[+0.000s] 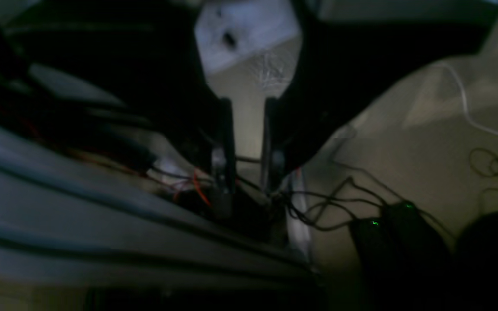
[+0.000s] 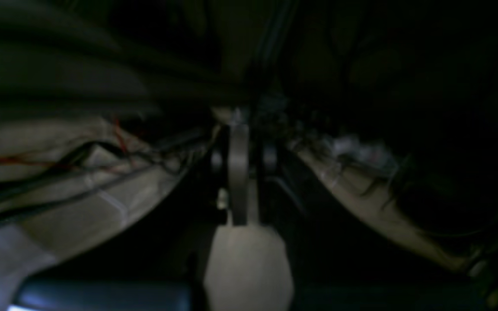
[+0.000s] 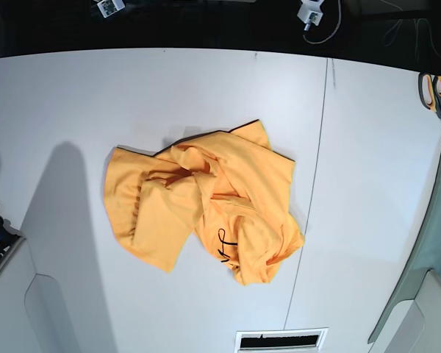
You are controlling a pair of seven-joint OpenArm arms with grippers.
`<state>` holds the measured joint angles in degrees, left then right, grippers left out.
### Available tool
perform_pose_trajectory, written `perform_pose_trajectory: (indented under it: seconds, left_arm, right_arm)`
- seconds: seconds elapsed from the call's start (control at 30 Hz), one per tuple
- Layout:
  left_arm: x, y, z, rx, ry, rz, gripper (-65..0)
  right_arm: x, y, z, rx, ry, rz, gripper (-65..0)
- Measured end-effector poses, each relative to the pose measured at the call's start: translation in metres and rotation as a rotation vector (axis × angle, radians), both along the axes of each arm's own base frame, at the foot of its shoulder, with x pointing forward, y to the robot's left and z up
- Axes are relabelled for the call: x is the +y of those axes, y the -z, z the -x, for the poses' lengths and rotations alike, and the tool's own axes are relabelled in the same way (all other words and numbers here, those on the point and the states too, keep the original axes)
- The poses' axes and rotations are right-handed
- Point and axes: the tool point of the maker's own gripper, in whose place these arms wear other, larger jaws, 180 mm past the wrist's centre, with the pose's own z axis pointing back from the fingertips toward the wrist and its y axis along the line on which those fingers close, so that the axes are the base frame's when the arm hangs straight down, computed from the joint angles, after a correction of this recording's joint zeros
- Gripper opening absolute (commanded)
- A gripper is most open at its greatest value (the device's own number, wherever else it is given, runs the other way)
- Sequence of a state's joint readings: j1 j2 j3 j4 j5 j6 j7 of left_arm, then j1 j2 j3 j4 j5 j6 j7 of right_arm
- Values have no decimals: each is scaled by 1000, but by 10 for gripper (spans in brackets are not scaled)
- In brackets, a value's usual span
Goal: Layout the t-shirt on the table in an organized manner, then fold the t-shirt properly
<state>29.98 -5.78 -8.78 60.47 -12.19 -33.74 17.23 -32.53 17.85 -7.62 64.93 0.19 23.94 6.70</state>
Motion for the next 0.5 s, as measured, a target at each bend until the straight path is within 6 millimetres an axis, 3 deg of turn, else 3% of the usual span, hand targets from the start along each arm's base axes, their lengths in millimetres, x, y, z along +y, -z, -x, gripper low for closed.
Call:
perform_pose_trajectory:
  seconds: [0.13,0.27,0.37,0.5]
  left_arm:
    - [10,-32,-30,-110,1,49,-509]
    - [25,-55,-35,-153,18,27,-505]
    - [37,-72,-38,-189,68,-11,-444]
    - [41,-100,-59,-287,122,-35,-402]
  right_arm:
    - [4,-30,-14,-86,-51,-21,-612]
    - [11,-54,-24,-149,-90,-40,-612]
    - [19,-71,-38,-208,-100,-63,-612]
    - [28,-96,-63,-288,-92,-109,-612]
